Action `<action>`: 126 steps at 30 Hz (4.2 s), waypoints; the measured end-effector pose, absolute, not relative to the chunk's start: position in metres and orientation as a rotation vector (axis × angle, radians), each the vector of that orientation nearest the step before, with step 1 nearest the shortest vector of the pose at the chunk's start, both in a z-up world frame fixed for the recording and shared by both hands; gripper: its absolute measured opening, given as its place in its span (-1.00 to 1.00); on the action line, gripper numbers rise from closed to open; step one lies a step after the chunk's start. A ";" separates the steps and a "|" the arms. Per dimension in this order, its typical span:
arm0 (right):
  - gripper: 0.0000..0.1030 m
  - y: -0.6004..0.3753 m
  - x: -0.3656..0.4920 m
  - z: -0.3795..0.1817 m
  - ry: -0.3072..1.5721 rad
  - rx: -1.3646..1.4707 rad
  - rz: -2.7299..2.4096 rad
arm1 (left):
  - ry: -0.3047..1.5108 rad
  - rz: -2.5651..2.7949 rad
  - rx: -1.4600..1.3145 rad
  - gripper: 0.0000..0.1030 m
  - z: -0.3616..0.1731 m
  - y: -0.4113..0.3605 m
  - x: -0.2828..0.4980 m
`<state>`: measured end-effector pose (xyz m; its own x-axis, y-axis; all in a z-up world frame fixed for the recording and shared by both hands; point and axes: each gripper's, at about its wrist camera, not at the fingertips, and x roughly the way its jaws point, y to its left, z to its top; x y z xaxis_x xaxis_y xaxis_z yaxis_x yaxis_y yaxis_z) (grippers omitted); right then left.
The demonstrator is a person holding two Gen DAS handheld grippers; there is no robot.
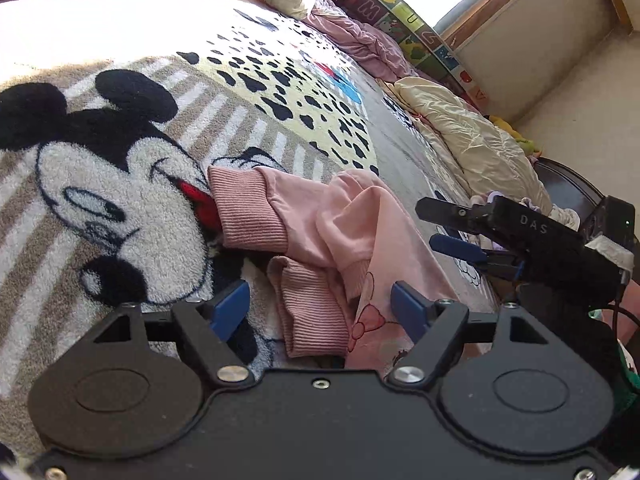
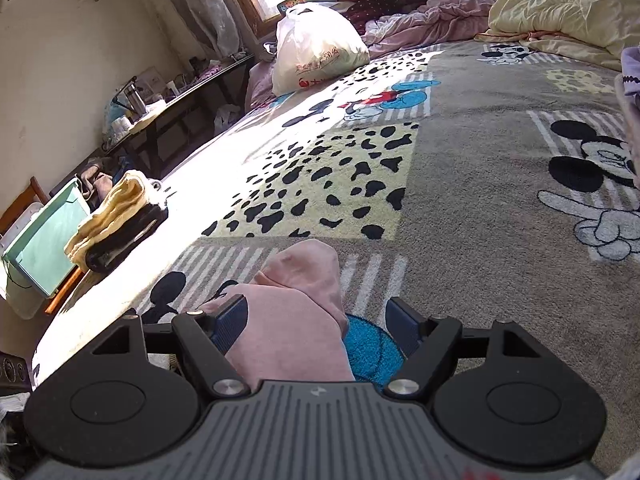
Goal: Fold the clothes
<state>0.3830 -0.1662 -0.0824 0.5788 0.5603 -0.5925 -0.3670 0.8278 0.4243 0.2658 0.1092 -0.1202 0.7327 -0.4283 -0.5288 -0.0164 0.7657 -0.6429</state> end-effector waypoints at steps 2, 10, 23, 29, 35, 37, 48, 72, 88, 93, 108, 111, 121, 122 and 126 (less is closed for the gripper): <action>0.50 -0.148 0.399 -0.088 0.825 0.217 0.542 | 0.718 -0.275 -0.687 0.40 -0.120 0.107 0.266; -0.68 -0.114 0.402 -0.109 0.892 0.140 0.605 | 0.708 -0.381 -0.635 -0.39 -0.114 0.084 0.268; -0.73 -0.258 0.286 -0.068 0.682 0.382 0.417 | 0.700 -0.950 -0.144 -0.70 -0.101 -0.004 0.214; -0.72 -0.303 0.214 -0.113 0.813 0.373 0.315 | 0.662 -1.033 -0.124 -0.31 -0.092 -0.003 0.195; -0.72 -0.317 0.186 -0.119 0.776 0.432 0.300 | 0.585 -0.746 -0.092 0.36 -0.088 -0.006 0.209; -0.72 -0.312 0.185 -0.116 0.753 0.416 0.323 | 0.625 -0.679 -0.084 -0.14 -0.098 -0.013 0.223; -0.72 -0.312 0.164 -0.089 0.501 0.405 0.305 | 0.369 -0.446 -0.550 -0.80 -0.060 0.114 0.222; -0.83 -0.314 0.191 0.016 0.140 0.385 0.306 | -0.118 -0.193 -1.053 -0.80 -0.032 0.271 0.148; -0.60 -0.304 0.190 -0.090 0.560 0.519 0.332 | 0.279 0.303 -0.426 0.10 -0.043 0.219 0.145; -0.27 -0.258 0.185 -0.090 0.586 0.526 0.434 | 0.379 -0.053 -0.353 0.16 -0.055 0.161 0.183; 0.04 -0.241 0.193 -0.090 0.672 0.732 0.517 | 0.556 -0.230 0.027 -0.72 -0.099 0.035 0.254; 0.09 -0.244 0.192 -0.093 0.687 0.771 0.510 | 0.520 -0.345 0.052 -0.81 -0.094 0.030 0.239; 0.48 -0.245 0.180 -0.084 0.688 0.832 0.494 | 0.452 -0.913 0.228 -0.82 -0.102 0.001 0.133; 0.50 -0.243 0.179 -0.085 0.704 0.817 0.479 | 0.459 -0.939 0.235 -0.82 -0.105 -0.002 0.128; 0.50 -0.237 0.170 -0.097 0.786 0.786 0.428 | 0.477 -1.060 0.251 -0.82 -0.113 -0.013 0.102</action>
<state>0.1701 -0.2372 -0.0965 0.6445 0.6080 -0.4636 -0.0602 0.6448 0.7620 0.1024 -0.0131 -0.1131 0.4008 -0.7739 -0.4904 0.8802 0.4737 -0.0282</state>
